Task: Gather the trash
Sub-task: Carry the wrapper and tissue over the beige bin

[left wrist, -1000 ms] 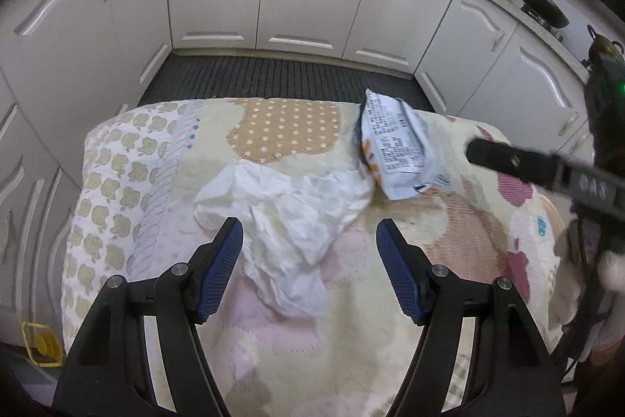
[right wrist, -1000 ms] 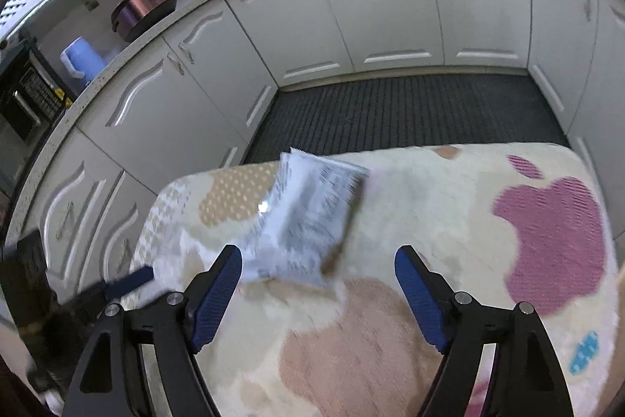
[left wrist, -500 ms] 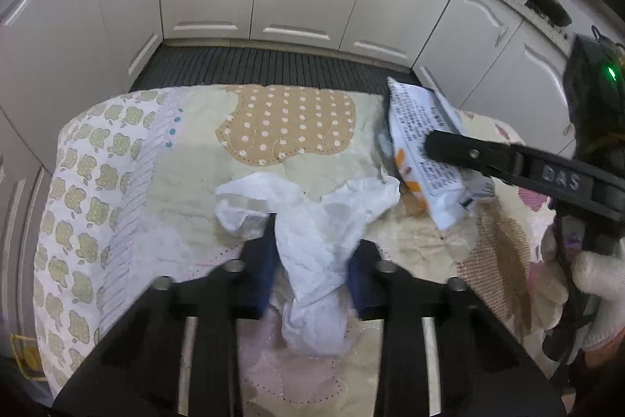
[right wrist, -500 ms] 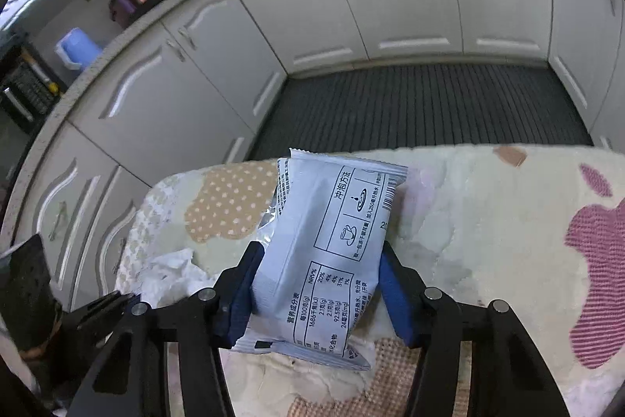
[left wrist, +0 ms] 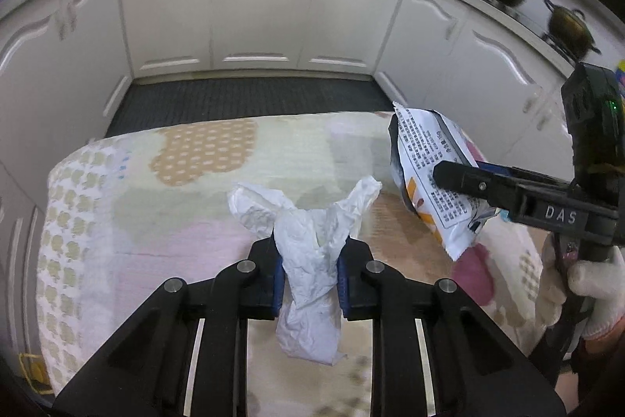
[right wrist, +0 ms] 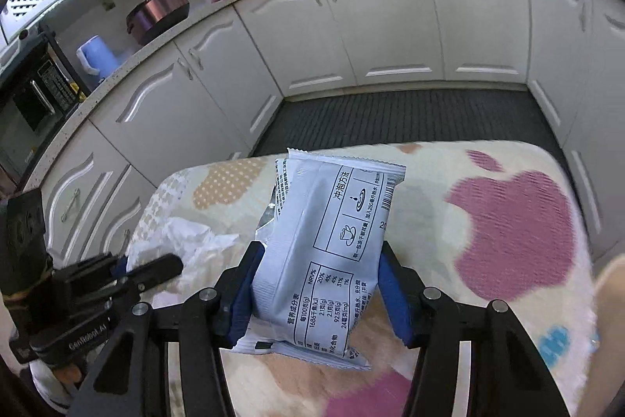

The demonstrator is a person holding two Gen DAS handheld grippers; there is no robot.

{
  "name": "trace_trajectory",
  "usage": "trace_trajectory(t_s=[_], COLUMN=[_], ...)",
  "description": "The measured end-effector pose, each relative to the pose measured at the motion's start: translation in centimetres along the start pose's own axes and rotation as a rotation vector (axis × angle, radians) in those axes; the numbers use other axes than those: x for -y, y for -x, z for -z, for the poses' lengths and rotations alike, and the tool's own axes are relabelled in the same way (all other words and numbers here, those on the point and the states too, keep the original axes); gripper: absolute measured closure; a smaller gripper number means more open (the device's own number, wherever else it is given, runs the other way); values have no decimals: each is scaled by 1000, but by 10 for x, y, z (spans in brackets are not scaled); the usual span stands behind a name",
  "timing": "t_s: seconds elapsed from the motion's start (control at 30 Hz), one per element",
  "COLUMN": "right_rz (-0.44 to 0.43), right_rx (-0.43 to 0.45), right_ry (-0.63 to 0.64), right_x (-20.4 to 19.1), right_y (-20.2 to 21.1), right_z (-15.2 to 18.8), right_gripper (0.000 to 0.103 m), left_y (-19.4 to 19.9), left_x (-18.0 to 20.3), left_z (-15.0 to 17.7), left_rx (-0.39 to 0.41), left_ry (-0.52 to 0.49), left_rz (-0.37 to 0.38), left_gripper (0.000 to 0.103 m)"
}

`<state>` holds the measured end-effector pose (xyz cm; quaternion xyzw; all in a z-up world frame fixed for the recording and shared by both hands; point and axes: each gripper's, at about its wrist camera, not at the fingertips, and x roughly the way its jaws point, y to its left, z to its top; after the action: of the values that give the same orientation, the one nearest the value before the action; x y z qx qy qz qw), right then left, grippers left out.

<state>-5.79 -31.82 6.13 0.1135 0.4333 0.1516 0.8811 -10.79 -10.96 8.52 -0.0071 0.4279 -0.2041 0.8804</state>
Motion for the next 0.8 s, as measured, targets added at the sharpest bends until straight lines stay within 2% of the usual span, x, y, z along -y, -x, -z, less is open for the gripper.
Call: trace_trajectory(t_s=[0.43,0.8], right_rz=[115,257], right_rx=[64,99], right_ry=[-100,-233], right_x=[84,169], right_y=[100,161], right_z=[57,98], right_gripper=[48,48], left_y=[-9,-41], left_x=[124,223], left_z=[-11,-20], left_rx=[-14,-78], left_ry=[-153,-213], left_rz=[124,264], left_gripper=[85,85])
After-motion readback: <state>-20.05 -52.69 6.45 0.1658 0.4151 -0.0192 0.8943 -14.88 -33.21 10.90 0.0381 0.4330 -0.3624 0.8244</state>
